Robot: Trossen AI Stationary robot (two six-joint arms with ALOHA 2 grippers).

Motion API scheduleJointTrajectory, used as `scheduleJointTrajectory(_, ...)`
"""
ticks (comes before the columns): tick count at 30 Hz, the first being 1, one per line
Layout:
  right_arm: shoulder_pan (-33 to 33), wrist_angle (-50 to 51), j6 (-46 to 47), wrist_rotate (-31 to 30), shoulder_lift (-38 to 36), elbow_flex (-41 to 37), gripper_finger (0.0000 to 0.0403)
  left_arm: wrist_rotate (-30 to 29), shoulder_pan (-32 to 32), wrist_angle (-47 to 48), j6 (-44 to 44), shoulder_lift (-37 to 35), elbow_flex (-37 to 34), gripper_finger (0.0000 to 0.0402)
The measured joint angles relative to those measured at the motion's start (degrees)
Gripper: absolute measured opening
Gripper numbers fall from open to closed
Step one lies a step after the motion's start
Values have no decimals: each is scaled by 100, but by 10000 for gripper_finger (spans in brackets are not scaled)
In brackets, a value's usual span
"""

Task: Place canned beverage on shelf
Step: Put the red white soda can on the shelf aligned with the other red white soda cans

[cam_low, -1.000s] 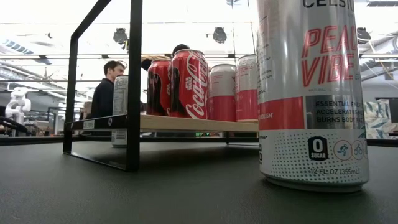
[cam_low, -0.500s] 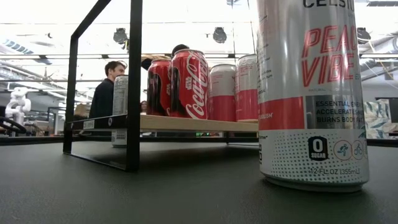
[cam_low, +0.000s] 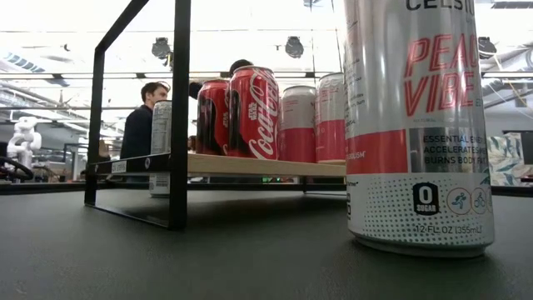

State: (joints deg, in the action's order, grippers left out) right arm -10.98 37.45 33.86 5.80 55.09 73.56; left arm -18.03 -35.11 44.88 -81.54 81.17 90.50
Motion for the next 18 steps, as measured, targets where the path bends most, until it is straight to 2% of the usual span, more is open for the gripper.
scheduleJointTrajectory(9,-132,-589,-558,13,281,42,179,-656,570,-1336,-72,253,2,285)
scheduleJointTrajectory(14,-358,-335,-957,20,547,434,260,-907,879,-2000,-219,503,2,285)
scheduleJointTrajectory(18,-484,422,-1258,-147,778,973,307,-979,1096,-2499,-200,712,-2,285)
